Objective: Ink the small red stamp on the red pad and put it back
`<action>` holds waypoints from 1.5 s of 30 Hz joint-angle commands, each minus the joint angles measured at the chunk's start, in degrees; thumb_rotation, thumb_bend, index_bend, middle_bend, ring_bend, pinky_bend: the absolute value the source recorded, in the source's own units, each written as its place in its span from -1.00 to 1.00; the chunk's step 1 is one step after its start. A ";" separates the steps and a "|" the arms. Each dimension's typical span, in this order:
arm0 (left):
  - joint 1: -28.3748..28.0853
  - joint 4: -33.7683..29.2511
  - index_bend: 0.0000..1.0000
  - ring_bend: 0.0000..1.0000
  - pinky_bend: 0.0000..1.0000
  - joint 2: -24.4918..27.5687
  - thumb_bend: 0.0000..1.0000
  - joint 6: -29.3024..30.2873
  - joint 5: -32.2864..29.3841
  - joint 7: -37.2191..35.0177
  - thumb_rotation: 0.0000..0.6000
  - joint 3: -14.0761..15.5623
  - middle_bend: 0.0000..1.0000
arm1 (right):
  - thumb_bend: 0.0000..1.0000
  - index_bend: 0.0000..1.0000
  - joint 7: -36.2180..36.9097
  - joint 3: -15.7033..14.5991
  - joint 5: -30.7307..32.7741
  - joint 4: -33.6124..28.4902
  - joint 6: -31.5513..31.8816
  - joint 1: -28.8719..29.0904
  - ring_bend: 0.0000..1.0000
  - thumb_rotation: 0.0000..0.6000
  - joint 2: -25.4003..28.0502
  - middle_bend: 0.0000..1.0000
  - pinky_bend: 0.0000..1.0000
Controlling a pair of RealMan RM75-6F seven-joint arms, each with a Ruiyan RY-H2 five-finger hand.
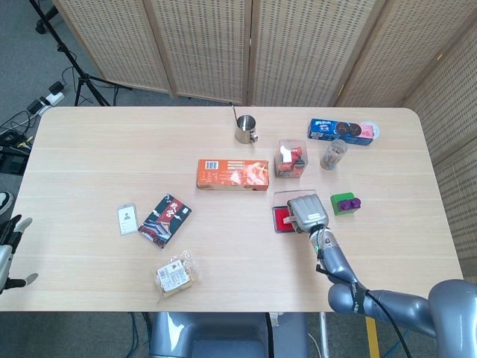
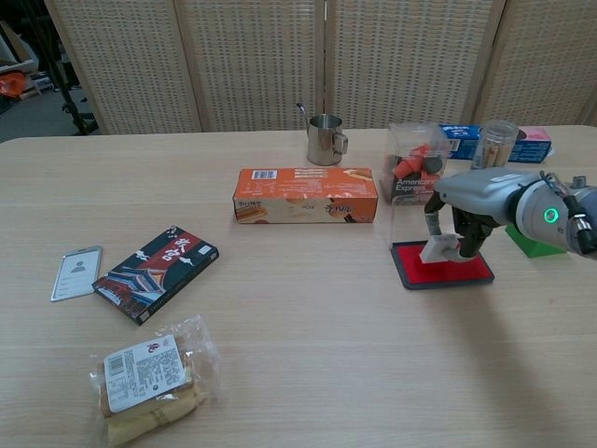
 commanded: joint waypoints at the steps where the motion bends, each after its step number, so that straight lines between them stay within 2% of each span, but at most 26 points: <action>1: 0.01 0.01 -1.00 -1.00 -1.00 0.02 -1.00 0.03 0.05 -0.06 1.00 0.01 -1.00 | -0.07 0.13 0.23 -0.27 -0.44 0.00 0.03 -0.14 1.00 1.00 -0.19 1.00 1.00; 16: 0.19 0.20 -1.00 -1.00 -1.00 0.26 -1.00 0.18 0.13 -0.61 1.00 0.11 -1.00 | -0.07 0.13 -0.54 -0.84 -0.19 2.16 0.14 -0.11 1.00 1.00 -1.99 1.00 1.00; 26: 0.34 0.28 -1.00 -1.00 -1.00 0.39 -1.00 0.46 0.52 -1.06 1.00 0.20 -1.00 | -0.07 0.13 -0.04 -0.16 -0.76 0.21 0.99 -0.35 1.00 1.00 -1.11 1.00 1.00; 33: 0.34 0.30 -1.00 -1.00 -1.00 0.39 -1.00 0.45 0.45 -1.06 1.00 0.17 -1.00 | -0.07 0.13 1.09 1.50 -1.01 -4.26 2.18 -0.59 1.00 1.00 2.27 1.00 1.00; 39: 0.25 0.25 -1.00 -1.00 -1.00 0.29 -1.00 0.22 0.47 -0.73 1.00 0.26 -1.00 | -0.07 0.13 2.51 2.71 -1.34 -9.98 3.51 -1.47 1.00 1.00 7.89 1.00 1.00; 45: 0.34 0.02 -1.00 -1.00 -1.00 0.17 -1.00 0.44 0.79 -0.29 1.00 0.43 -1.00 | -0.07 0.13 4.51 1.34 -2.73 -13.00 3.72 -3.61 1.00 1.00 13.39 1.00 1.00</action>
